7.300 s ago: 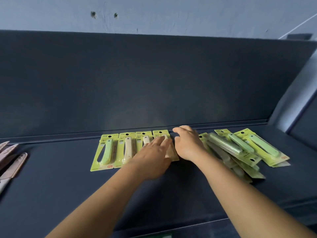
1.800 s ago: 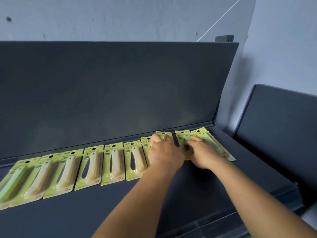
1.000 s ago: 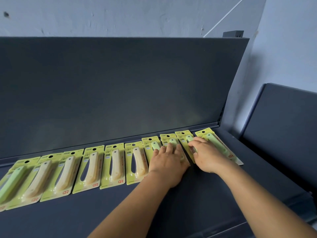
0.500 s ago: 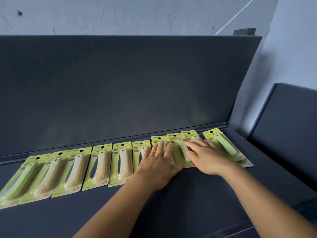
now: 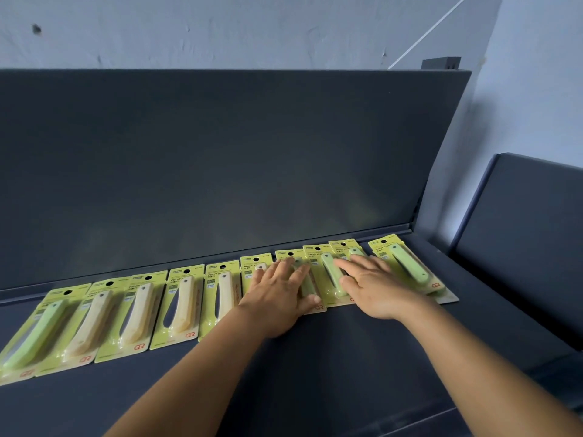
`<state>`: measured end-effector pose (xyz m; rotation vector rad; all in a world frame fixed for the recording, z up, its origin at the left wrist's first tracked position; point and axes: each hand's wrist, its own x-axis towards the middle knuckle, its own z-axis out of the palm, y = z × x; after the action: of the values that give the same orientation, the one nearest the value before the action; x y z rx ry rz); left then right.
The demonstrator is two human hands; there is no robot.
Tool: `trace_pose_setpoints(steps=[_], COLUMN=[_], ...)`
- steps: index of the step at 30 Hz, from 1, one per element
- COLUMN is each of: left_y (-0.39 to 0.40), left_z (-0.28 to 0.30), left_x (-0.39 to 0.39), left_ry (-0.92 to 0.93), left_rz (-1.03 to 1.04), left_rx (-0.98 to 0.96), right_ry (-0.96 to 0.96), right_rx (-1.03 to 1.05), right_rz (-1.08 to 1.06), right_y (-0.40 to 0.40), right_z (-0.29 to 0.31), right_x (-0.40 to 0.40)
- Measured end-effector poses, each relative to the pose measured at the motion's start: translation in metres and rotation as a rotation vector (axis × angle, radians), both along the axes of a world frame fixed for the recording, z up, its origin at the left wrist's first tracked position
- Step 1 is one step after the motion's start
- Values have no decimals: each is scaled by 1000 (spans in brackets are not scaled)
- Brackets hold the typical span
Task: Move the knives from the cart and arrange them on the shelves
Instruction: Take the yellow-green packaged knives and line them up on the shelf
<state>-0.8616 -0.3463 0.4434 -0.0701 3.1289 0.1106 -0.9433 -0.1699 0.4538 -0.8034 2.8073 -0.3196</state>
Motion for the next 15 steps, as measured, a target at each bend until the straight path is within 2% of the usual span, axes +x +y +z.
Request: trace_pose_setpoints(steps=[5,8,10,12,15], left_y=[9,33,55,78,104], left_z=[7,19,24,26,22], left_x=[0,-5,-13,-24,-42], left_ry=[36,93,96,71,22], left_rz=[-20,-100,-175,-241,-296], left_rx=[-36,0,5,4,-16], right_ry=[17,167,241,224,249], right_rx=[-91,-170,-99,-69,-170], right_rz=[5,-167,-322,-396,-436], right_y=[7,29,47,60,67], right_z=[4,9,7,1,-3], right_x=[-2,-14,-26,-31,-34])
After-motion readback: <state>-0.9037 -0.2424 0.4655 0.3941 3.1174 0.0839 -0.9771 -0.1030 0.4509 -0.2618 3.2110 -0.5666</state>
